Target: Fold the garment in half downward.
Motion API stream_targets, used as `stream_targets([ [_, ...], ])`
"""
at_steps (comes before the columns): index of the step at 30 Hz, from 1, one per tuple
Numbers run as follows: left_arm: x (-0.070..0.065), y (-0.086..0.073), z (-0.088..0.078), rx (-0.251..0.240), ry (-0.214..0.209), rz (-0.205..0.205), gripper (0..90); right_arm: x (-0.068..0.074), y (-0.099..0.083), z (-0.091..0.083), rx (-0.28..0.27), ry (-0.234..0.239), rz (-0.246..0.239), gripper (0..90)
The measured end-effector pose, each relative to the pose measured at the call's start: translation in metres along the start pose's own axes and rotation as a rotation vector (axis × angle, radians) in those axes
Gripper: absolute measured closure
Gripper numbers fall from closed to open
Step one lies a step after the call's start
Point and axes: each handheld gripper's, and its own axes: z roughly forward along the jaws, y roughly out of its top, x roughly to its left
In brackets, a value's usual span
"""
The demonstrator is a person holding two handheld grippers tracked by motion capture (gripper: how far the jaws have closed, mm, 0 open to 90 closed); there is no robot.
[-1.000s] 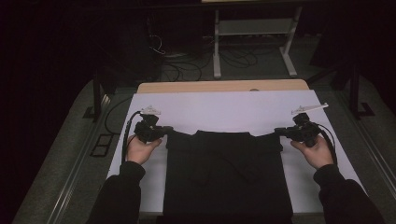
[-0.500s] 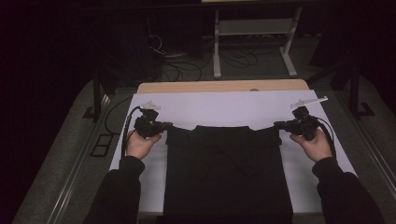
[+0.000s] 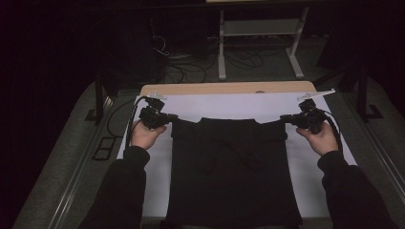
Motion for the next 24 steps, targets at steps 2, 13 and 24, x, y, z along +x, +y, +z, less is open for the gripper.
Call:
stream_targets([
  [2,0.001,0.002,0.001,-0.001,0.003,0.001,87.4,-0.001,0.004,0.0,-0.001,-0.005,-0.002,87.5],
  [13,0.008,0.016,0.008,0.028,0.031,0.002,87.4,-0.003,0.022,0.009,0.015,-0.034,-0.026,87.5],
  [24,0.015,0.027,0.006,0.003,0.026,0.004,87.3,-0.014,0.035,0.012,-0.004,-0.054,0.001,87.4],
])
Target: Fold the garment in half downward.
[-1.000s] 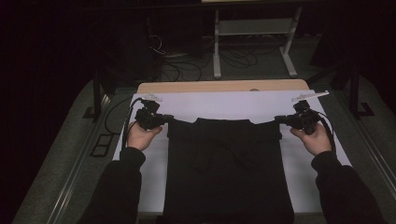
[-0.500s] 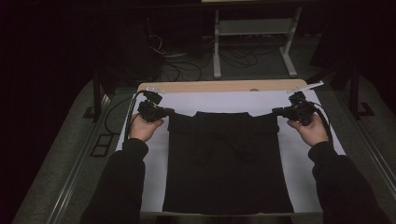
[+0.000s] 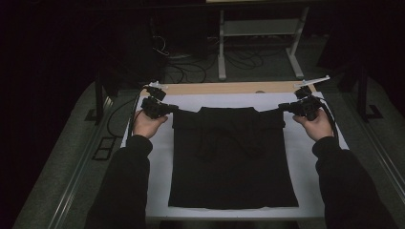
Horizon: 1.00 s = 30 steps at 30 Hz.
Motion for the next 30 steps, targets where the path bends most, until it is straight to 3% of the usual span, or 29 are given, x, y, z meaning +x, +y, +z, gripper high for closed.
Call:
stream_targets([
  [16,0.011,0.019,-0.006,-0.014,0.045,0.009,87.4,-0.002,0.021,0.004,-0.021,-0.017,-0.014,87.4],
  [19,0.013,0.021,-0.008,-0.046,0.054,0.014,87.4,-0.002,0.025,0.006,-0.026,-0.021,-0.015,87.4],
  [21,0.014,0.021,-0.006,-0.065,0.06,0.008,87.4,-0.001,0.027,0.008,-0.028,-0.034,-0.015,87.4],
  [30,0.021,0.022,0.007,-0.064,0.073,-0.017,87.4,-0.005,0.032,0.019,-0.027,-0.06,-0.021,87.4],
])
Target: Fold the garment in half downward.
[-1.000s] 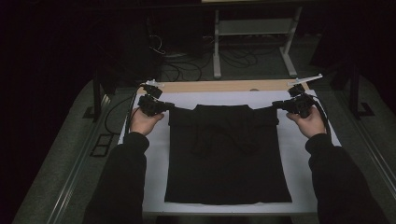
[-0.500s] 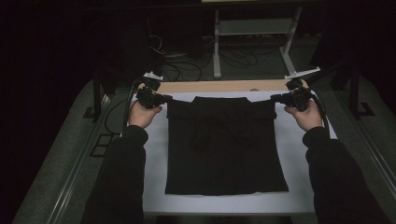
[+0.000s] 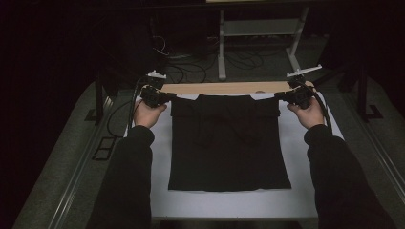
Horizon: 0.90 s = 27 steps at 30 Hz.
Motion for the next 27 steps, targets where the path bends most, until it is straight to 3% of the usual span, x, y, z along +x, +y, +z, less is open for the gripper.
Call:
stream_targets([
  [12,0.004,-0.007,0.018,0.03,-0.014,-0.02,87.0,-0.006,-0.007,0.023,0.029,0.005,0.007,84.8],
  [14,0.003,-0.008,0.018,0.021,0.008,-0.016,80.6,-0.006,-0.008,0.025,0.039,0.043,0.021,77.0],
  [16,0.001,-0.009,0.018,-0.003,0.042,-0.02,72.9,-0.005,-0.01,0.025,0.029,0.024,0.018,67.3],
  [19,0.003,-0.012,0.017,0.013,0.024,-0.034,61.9,-0.006,-0.012,0.023,0.008,0.037,0.039,55.9],
  [27,0.005,-0.023,0.009,-0.027,-0.124,-0.101,32.9,-0.007,-0.018,0.019,-0.013,0.045,0.084,19.7],
])
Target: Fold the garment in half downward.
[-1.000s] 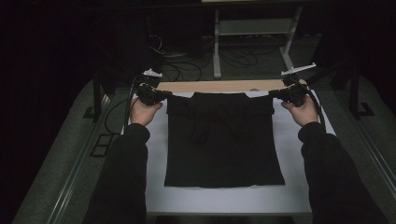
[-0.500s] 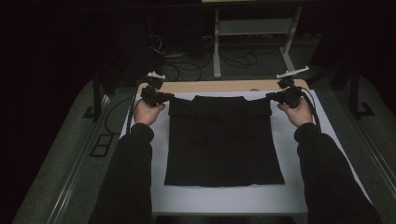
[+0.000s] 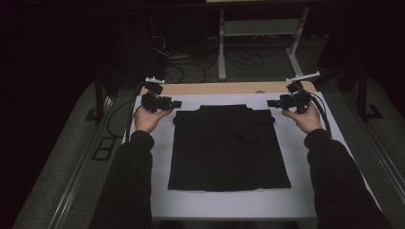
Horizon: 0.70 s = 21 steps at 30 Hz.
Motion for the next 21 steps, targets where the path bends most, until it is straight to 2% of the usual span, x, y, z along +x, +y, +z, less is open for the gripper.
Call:
stream_targets([
  [1,-0.001,-0.002,-0.001,-0.005,-0.02,0.0,29.5,0.0,-0.001,-0.001,-0.004,0.002,0.015,17.1],
  [3,-0.003,-0.006,-0.001,0.007,-0.025,0.018,24.0,0.0,-0.004,-0.004,-0.012,0.007,0.031,9.9],
  [5,-0.006,-0.01,-0.001,0.0,-0.04,0.013,18.6,0.001,-0.008,-0.007,0.005,0.02,0.047,0.0],
  [9,-0.009,-0.015,-0.004,-0.048,-0.057,-0.044,1.7,0.002,-0.015,-0.015,-0.003,0.041,0.065,0.0],
  [13,-0.016,-0.021,-0.009,-0.083,-0.055,-0.053,0.0,0.007,-0.02,-0.023,-0.012,0.027,0.053,0.0],
  [18,-0.026,-0.028,-0.012,-0.114,-0.053,-0.045,0.0,0.016,-0.027,-0.027,-0.03,0.063,0.044,0.0],
  [21,-0.03,-0.032,-0.01,-0.106,-0.065,-0.036,0.0,0.023,-0.03,-0.026,-0.028,0.075,0.03,0.0],
])
